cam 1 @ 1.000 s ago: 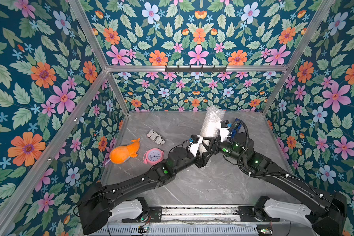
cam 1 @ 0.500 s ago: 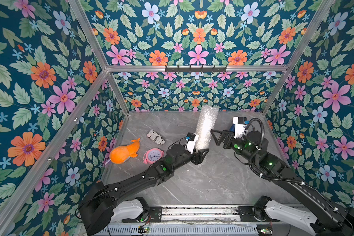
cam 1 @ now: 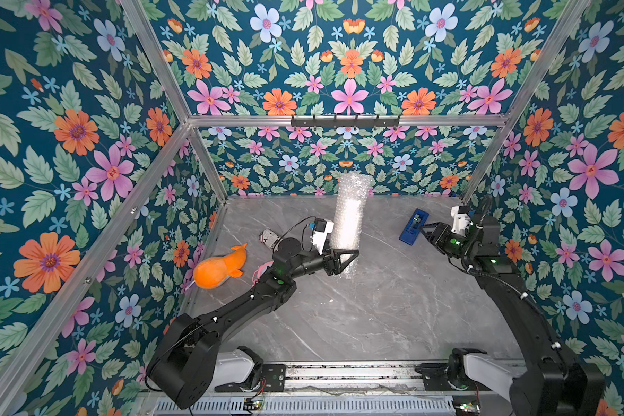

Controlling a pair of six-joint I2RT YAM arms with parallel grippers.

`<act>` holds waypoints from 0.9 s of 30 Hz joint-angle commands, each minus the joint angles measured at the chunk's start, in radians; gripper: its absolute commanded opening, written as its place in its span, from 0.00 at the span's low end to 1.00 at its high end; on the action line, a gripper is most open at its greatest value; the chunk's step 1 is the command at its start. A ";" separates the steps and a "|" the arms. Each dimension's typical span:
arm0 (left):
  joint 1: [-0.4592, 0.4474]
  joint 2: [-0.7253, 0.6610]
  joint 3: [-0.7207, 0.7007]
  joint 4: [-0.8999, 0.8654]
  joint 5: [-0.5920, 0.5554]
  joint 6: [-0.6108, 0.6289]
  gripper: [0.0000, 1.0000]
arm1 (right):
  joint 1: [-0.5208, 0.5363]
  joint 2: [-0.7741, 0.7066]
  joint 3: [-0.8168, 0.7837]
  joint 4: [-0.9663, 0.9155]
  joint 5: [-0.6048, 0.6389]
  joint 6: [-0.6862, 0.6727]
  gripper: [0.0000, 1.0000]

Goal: Wrap vases in bubble wrap
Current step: Tear off the tape using the Tape Cutter.

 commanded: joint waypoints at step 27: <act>0.004 0.012 -0.006 -0.026 -0.011 0.026 0.00 | -0.116 0.735 0.278 0.249 -0.127 -0.030 0.34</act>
